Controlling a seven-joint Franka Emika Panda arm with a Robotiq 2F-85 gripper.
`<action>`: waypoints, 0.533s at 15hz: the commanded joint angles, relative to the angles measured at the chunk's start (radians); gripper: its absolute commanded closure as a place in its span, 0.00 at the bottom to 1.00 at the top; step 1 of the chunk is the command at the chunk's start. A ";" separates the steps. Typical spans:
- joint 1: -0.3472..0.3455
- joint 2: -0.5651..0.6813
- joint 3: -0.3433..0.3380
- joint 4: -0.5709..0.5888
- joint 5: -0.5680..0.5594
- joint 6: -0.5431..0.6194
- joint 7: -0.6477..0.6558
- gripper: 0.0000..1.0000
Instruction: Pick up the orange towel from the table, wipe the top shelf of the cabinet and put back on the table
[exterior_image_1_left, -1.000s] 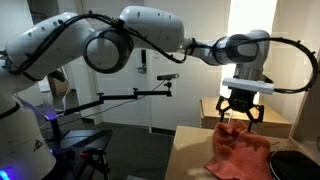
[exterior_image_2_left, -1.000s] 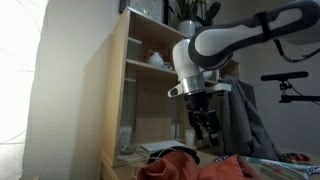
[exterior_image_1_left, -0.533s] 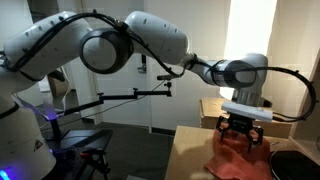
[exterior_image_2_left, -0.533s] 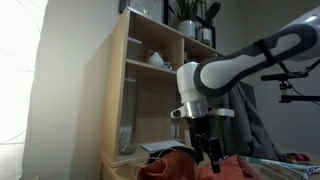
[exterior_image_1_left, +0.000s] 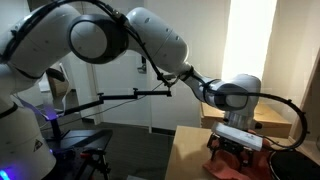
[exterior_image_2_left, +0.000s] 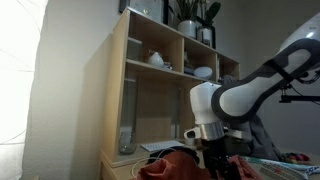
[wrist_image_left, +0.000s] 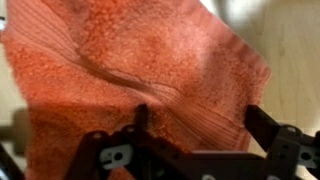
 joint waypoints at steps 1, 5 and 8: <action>-0.011 -0.105 0.011 -0.177 -0.018 0.048 -0.004 0.00; -0.010 -0.152 0.012 -0.241 -0.025 0.073 0.001 0.41; -0.011 -0.199 0.013 -0.298 -0.030 0.115 0.002 0.65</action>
